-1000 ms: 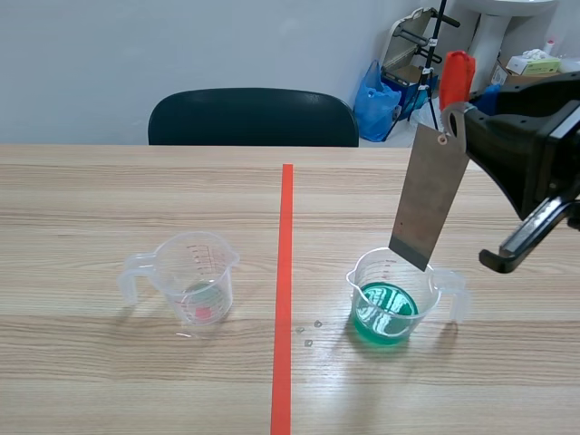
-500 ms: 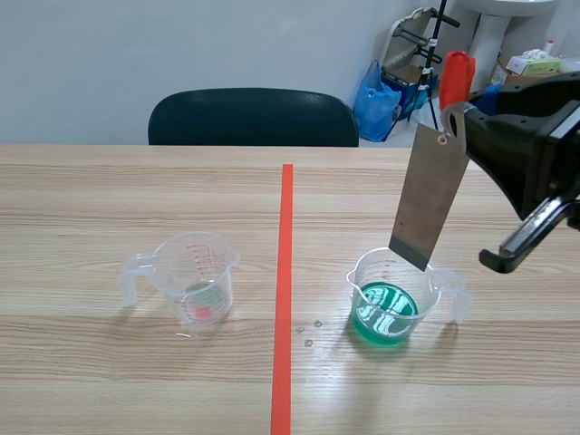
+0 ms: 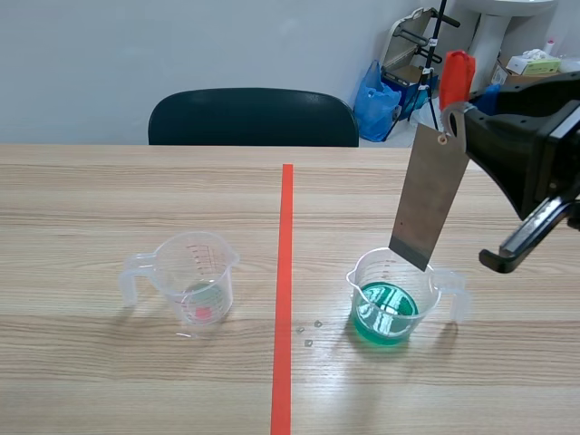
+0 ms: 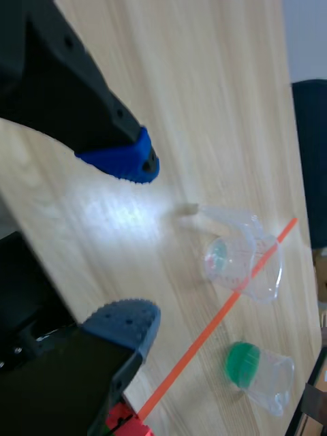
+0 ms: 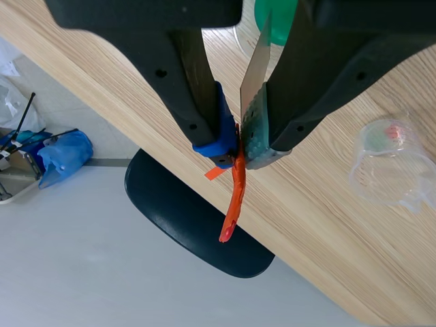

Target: Do the redox reaction experiment

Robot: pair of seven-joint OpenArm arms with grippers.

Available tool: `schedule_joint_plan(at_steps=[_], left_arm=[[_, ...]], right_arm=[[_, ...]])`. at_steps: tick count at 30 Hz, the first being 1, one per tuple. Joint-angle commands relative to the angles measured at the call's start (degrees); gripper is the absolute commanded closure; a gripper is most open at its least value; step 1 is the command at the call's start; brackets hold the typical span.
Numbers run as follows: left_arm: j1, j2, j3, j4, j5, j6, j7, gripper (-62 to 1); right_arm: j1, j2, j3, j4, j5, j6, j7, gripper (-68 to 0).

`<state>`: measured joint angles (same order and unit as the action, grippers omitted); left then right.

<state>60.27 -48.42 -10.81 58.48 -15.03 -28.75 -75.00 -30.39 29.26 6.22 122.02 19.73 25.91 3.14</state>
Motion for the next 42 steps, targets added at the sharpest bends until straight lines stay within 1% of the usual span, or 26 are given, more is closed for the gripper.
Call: schedule_joint_plan(at_steps=[1,4,5,6,8,11,14,16,17,20,23,24,27,30,35,38,42], left_arm=[[-3.39,-1.38,2.01,0.46,-0.42,-0.22,0.24,-27.4],[-10.93,-3.13,6.54,0.46,-0.44,-1.27,4.52,-9.6],[-14.12,-3.45,8.57,0.46,-0.44,-1.29,6.34,-5.6],[-17.4,-3.72,10.78,0.46,-0.44,-1.31,8.28,-4.3],[-24.5,-3.98,15.82,0.46,-0.44,-2.1,12.9,-4.4],[-35.39,-3.93,24.55,0.46,-0.7,-4.35,19.04,-4.0],[-45.66,-2.99,33.2,0.46,-3.67,-6.91,23.65,-3.5],[-52.35,-1.44,38.16,0.46,-5.44,-8.44,27.63,-2.4],[-55.39,-0.42,40.46,0.46,-5.86,-8.57,29.99,-2.4],[-63.32,3.04,46.64,0.44,-8.83,-8.5,37.44,-2.5],[-69.4,6.47,51.49,0.44,-12.02,-8.48,42.07,-2.5],[-71.06,7.54,52.89,0.44,-12.87,-8.48,43.1,-2.5],[-75.58,10.51,56.3,0.44,-14.14,-8.2,46.47,-2.5],[-78.82,13.18,58.36,0.44,-15.43,-7.87,49.72,-2.5],[-82.05,18.03,60.22,0.44,-15.72,-7.63,54.4,-2.5],[-83.19,21.11,61.13,0.44,-15.67,-6.8,57.02,-2.5],[-84.13,24.65,62.36,0.42,-15.65,-6.8,59.82,-2.5]], right_arm=[[0.57,0.72,0.55,1.16,0.46,-0.31,1.09,-2.0],[0.57,0.72,0.55,1.16,0.46,-0.31,1.09,-2.0],[0.57,0.72,0.55,1.16,0.46,-0.31,1.07,-2.0],[0.57,0.72,0.55,1.16,0.46,-0.31,1.07,-2.0],[0.57,0.72,0.55,1.16,0.46,-0.31,1.09,-2.0],[0.57,0.72,0.55,1.16,0.46,-0.31,1.09,-2.0],[0.57,0.72,0.55,1.16,0.46,-0.31,1.09,-2.0],[0.57,0.72,0.55,1.16,0.46,-0.31,1.09,-2.0],[0.57,0.72,0.55,1.16,0.46,-0.31,1.09,-2.0],[0.57,0.72,0.55,1.16,0.46,-0.31,1.09,-2.0],[0.57,0.72,0.55,1.16,0.46,-0.31,1.09,-2.0],[0.57,0.72,0.55,1.16,0.46,-0.31,1.09,-2.0],[0.57,0.72,0.55,1.16,0.46,-0.31,1.09,-2.0],[0.57,0.72,0.55,1.16,0.46,-0.31,1.09,-2.0],[0.57,0.72,0.55,1.16,0.46,-0.31,1.09,-2.0],[0.57,0.72,0.55,1.16,0.46,-0.31,1.09,-2.0],[0.57,0.72,0.55,1.16,0.46,-0.31,1.09,-2.0]])
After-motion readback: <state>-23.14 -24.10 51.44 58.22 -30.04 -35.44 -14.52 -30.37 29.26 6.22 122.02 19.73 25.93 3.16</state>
